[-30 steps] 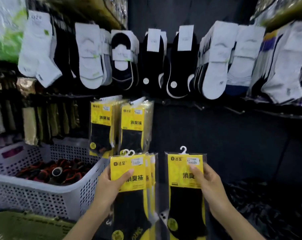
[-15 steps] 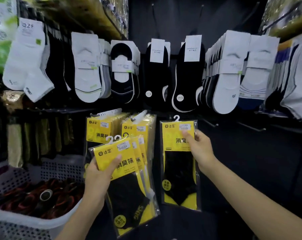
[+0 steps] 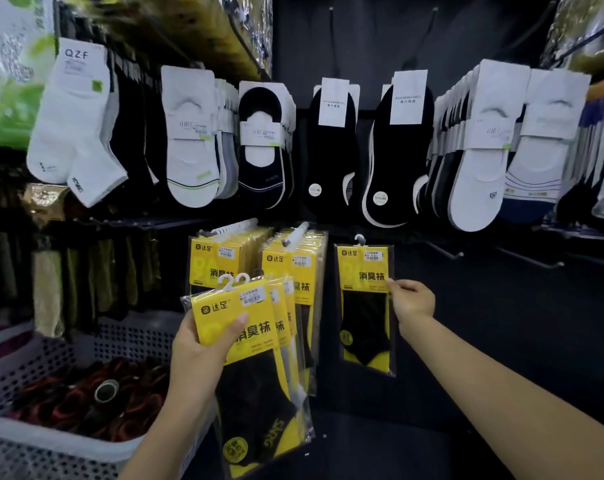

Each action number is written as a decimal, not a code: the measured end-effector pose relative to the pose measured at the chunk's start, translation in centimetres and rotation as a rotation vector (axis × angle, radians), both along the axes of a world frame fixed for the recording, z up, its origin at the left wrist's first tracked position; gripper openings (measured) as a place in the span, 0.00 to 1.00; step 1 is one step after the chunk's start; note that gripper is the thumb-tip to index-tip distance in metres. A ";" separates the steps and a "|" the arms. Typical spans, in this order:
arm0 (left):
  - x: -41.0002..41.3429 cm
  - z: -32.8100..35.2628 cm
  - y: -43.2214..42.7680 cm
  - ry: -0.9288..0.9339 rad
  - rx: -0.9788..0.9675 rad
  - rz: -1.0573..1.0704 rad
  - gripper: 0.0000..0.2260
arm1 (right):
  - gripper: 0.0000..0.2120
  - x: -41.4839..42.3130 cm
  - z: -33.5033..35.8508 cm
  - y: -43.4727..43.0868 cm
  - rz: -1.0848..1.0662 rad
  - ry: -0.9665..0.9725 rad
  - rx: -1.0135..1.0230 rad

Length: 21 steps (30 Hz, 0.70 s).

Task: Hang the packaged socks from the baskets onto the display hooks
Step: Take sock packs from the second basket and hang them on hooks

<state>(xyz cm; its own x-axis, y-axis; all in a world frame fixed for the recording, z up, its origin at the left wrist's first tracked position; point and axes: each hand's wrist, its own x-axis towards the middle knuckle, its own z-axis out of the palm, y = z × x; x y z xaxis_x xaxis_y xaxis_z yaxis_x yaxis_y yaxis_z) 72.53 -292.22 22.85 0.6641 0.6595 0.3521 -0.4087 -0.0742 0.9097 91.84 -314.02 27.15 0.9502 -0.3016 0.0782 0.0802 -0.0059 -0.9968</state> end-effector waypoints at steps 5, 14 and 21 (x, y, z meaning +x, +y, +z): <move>-0.2 0.1 -1.6 0.020 -0.011 -0.098 0.13 | 0.12 -4.0 -1.7 -0.7 0.208 -0.096 -0.017; -0.7 0.3 -4.7 0.009 -0.083 -0.275 0.20 | 0.16 -12.4 -2.6 -0.4 0.947 -0.102 -0.086; -1.4 1.0 -4.3 -0.028 -0.100 -0.247 0.20 | 0.09 -12.1 -2.5 -2.7 0.734 -0.204 0.044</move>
